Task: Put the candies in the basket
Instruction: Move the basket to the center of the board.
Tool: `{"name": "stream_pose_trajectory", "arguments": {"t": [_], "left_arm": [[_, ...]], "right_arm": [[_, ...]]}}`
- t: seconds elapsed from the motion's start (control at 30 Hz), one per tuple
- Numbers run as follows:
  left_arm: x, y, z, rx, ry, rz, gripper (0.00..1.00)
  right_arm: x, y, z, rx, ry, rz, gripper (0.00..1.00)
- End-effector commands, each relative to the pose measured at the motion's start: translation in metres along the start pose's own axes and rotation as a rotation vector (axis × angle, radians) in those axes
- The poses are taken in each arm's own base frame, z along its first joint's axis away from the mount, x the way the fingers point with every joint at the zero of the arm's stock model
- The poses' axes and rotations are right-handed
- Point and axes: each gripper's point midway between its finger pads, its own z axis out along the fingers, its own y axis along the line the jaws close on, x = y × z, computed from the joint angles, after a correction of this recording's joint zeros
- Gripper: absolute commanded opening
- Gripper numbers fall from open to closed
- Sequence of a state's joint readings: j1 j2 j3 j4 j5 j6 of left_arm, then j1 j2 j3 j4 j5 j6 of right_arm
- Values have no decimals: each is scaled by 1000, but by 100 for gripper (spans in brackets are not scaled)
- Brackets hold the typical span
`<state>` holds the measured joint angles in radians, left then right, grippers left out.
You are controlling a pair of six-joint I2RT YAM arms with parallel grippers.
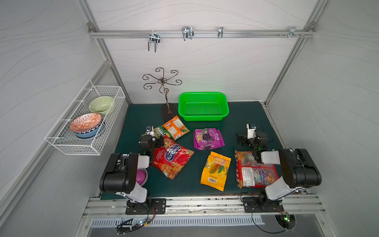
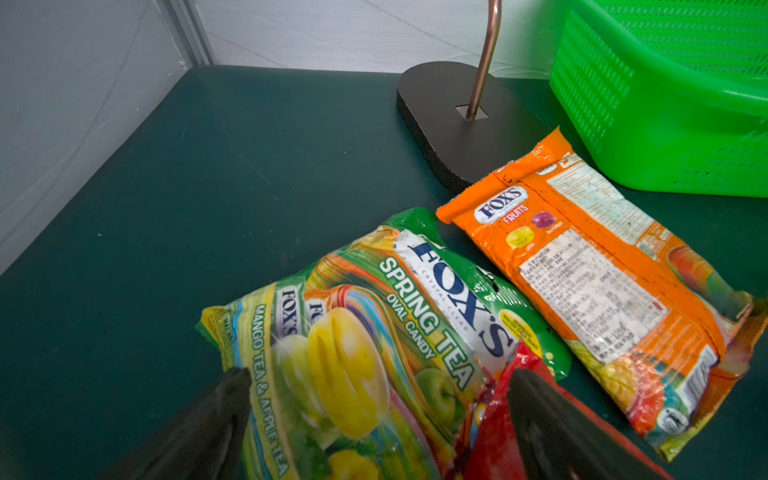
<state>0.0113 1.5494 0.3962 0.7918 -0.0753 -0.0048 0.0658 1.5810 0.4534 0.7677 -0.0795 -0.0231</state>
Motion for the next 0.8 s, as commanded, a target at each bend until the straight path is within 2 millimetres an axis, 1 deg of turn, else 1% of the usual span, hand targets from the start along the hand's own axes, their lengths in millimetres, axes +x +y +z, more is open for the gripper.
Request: {"name": "stream_pose_trajectory", "arguments": {"t": [0.0,0.77], "left_arm": [[-22,0,3,-5,-64,-14,100],[-22,0,3,-12,-68,-11,100]], "right_arm": [[-4,1,-1,-7,-7,1,99],[-4,0,-1,-9,-7,6,99]]}}
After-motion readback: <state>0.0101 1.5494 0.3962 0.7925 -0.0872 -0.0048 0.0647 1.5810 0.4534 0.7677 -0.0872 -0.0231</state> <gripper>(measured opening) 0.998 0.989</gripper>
